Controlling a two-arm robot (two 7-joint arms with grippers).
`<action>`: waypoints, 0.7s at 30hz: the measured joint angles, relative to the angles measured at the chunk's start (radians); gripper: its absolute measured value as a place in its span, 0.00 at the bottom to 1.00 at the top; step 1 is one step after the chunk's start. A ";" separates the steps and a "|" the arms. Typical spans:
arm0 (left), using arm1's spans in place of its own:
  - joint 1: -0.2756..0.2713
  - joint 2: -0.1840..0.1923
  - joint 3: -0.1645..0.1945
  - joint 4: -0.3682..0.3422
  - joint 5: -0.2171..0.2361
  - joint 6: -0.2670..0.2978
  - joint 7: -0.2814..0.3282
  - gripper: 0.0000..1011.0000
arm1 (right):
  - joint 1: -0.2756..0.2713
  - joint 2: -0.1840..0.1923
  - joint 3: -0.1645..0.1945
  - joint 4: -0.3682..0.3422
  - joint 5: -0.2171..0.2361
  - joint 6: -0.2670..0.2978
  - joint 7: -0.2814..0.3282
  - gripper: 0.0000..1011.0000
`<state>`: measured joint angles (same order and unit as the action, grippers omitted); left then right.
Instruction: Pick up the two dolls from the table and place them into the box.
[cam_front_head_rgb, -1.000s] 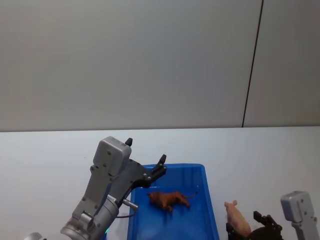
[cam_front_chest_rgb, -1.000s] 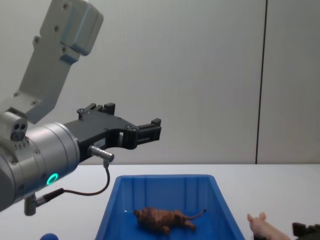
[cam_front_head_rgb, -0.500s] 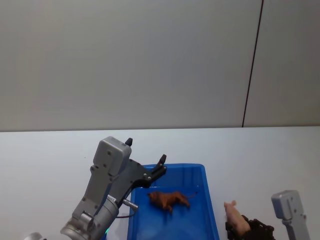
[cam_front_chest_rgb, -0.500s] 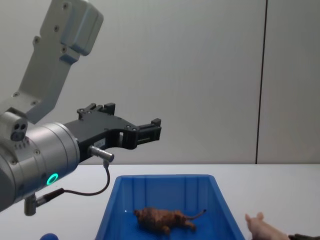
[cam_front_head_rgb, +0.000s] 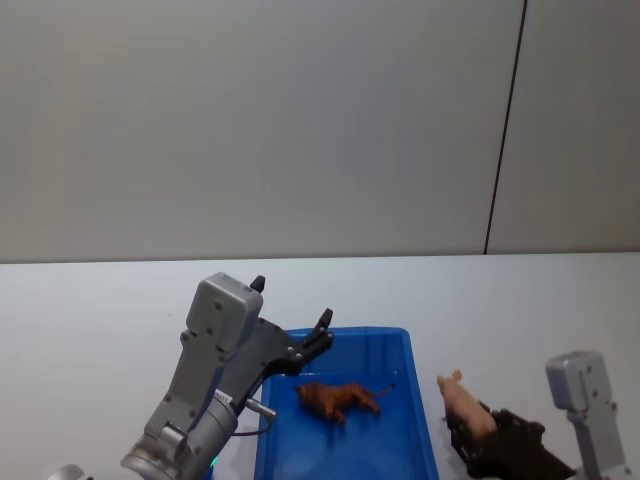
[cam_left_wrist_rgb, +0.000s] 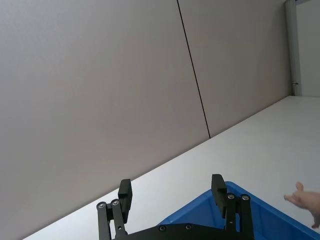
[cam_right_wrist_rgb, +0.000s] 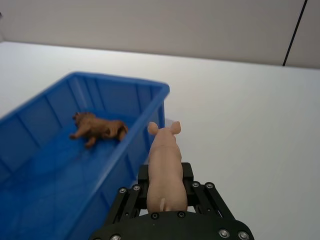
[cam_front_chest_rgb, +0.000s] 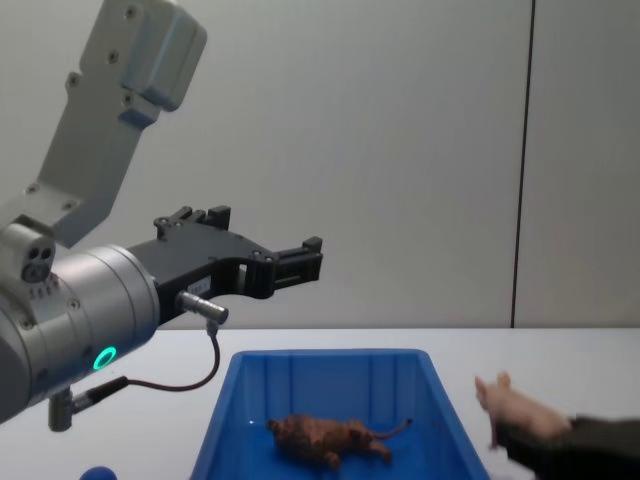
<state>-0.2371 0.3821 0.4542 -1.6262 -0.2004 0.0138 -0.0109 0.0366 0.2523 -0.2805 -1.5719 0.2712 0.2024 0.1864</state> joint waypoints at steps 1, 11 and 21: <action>0.000 0.000 0.000 0.000 0.000 0.000 0.000 0.99 | 0.000 0.000 0.001 -0.010 0.001 0.000 0.000 0.36; 0.000 0.000 0.000 0.000 0.000 0.000 0.000 0.99 | 0.033 -0.016 -0.002 -0.103 0.006 0.010 0.036 0.36; 0.000 0.000 0.000 0.000 0.000 0.000 0.000 0.99 | 0.096 -0.063 -0.027 -0.104 -0.008 0.040 0.103 0.37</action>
<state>-0.2371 0.3822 0.4542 -1.6262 -0.2004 0.0138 -0.0109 0.1326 0.1891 -0.3072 -1.6757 0.2630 0.2426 0.2892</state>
